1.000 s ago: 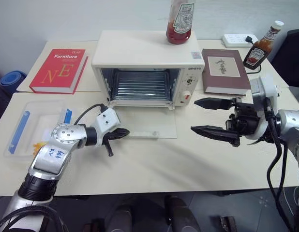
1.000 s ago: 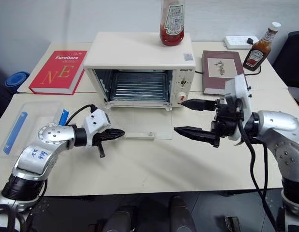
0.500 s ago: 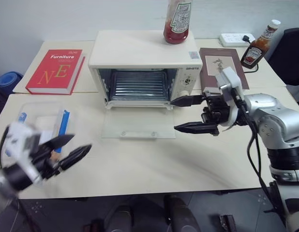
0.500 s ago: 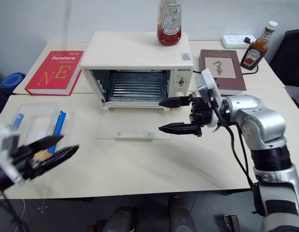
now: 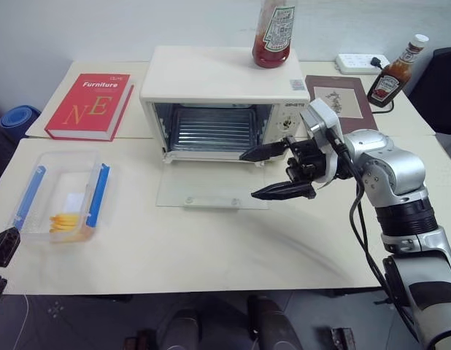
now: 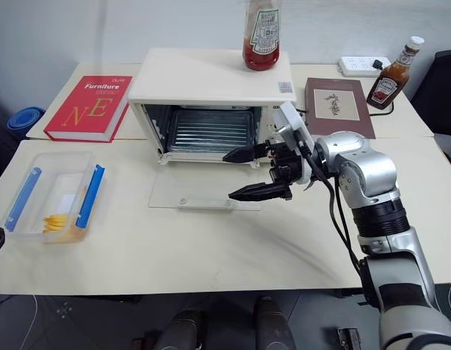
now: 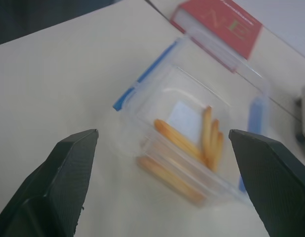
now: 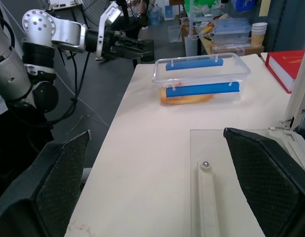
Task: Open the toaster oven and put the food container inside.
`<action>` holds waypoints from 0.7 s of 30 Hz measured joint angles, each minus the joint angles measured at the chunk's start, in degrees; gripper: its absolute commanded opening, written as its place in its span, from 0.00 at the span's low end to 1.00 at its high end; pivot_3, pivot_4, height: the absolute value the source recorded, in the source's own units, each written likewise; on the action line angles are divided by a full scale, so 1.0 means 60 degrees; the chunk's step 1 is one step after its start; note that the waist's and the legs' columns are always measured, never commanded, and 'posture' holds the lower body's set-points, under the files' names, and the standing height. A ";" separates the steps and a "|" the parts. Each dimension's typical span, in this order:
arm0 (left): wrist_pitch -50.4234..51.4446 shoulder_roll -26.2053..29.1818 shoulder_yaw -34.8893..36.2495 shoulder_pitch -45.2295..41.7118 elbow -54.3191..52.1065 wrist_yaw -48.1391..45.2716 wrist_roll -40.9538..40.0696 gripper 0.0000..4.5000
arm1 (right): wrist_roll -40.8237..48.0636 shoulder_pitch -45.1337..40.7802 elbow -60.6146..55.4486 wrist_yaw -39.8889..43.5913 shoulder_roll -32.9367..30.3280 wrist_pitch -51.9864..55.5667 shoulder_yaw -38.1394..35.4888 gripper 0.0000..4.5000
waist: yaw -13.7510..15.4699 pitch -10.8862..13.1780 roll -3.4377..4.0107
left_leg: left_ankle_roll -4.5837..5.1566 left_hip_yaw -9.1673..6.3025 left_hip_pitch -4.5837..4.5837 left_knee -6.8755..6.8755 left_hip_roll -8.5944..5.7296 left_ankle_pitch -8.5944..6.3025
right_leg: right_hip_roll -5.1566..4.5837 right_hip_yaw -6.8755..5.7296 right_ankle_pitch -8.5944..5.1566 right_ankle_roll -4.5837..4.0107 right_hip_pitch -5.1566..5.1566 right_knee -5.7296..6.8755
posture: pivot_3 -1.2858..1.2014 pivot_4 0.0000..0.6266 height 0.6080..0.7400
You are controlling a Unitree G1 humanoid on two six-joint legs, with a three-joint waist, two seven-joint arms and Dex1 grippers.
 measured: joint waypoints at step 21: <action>-0.5627 0.1636 -0.6150 0.1182 0.3626 1.0953 -0.9468 0.80 | 0.0677 0.1138 -0.2297 -0.1455 -0.0321 0.1289 -0.1012 1.00 | 0.0027 -0.0023 -0.0037 | -0.0032 -0.0073 -0.0002 -0.0008 0.0004 -0.0012 | -0.0009 0.0011 -0.0004 -0.0007 -0.0010 -0.0010 | 0.52 0.24 1.00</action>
